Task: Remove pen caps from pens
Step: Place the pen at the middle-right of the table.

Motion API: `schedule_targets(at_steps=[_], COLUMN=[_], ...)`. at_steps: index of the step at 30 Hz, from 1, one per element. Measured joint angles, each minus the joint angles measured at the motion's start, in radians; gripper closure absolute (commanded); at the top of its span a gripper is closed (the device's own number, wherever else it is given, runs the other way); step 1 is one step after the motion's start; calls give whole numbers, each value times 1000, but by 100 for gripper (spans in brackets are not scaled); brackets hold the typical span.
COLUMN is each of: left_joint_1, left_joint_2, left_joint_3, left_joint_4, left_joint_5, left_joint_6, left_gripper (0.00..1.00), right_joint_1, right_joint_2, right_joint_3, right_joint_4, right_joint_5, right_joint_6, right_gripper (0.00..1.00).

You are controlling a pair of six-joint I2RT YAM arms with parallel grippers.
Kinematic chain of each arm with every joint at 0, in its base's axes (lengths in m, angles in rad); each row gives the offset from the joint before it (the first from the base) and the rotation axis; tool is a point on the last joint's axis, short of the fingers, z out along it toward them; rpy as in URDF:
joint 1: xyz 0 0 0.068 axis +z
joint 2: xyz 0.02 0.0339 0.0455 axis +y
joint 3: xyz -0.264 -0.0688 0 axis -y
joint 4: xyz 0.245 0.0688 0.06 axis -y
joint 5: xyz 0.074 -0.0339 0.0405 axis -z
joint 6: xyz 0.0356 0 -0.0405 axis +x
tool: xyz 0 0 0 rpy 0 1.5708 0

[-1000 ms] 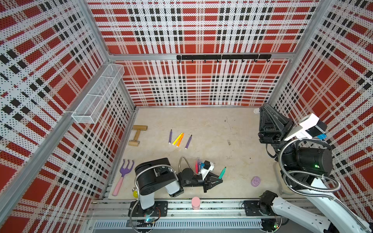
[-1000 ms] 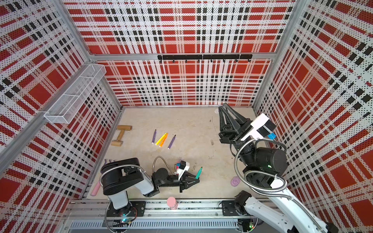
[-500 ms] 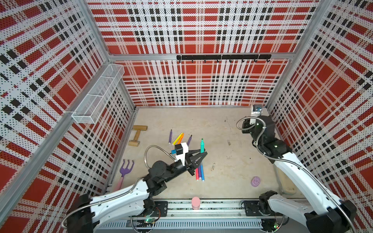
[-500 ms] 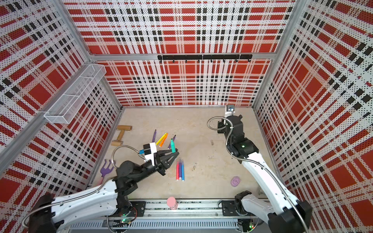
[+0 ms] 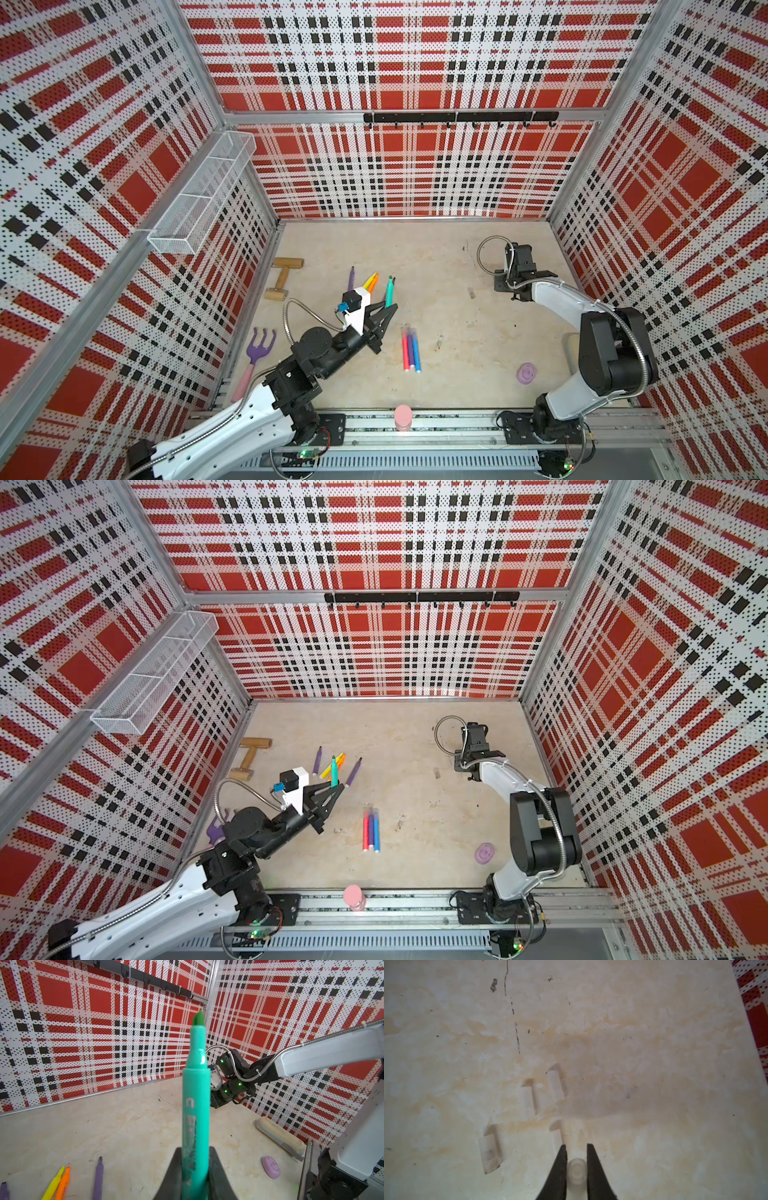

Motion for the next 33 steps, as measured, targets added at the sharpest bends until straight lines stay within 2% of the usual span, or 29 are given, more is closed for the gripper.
schedule_targets(at_steps=[14,18,25,33], left_joint_1=[16,16,18,31], left_joint_2=[2,2,10,34], left_joint_3=[0,0,0,0], left_joint_4=[-61,-76,-89,-98], left_joint_5=[-5,-10,-23,-3], left_joint_6=[10,10,13,12], left_gripper=[100,100,100,100], right_joint_1=[-18,-19,-23,-24], right_joint_2=[185,218,222,223], right_joint_3=[79,91,100,100], right_joint_4=[-5,-7,-8,-5], right_joint_5=[71,76,76,63], right_joint_6=[-26,-30,-45,-48], right_gripper=[100,92,73,65])
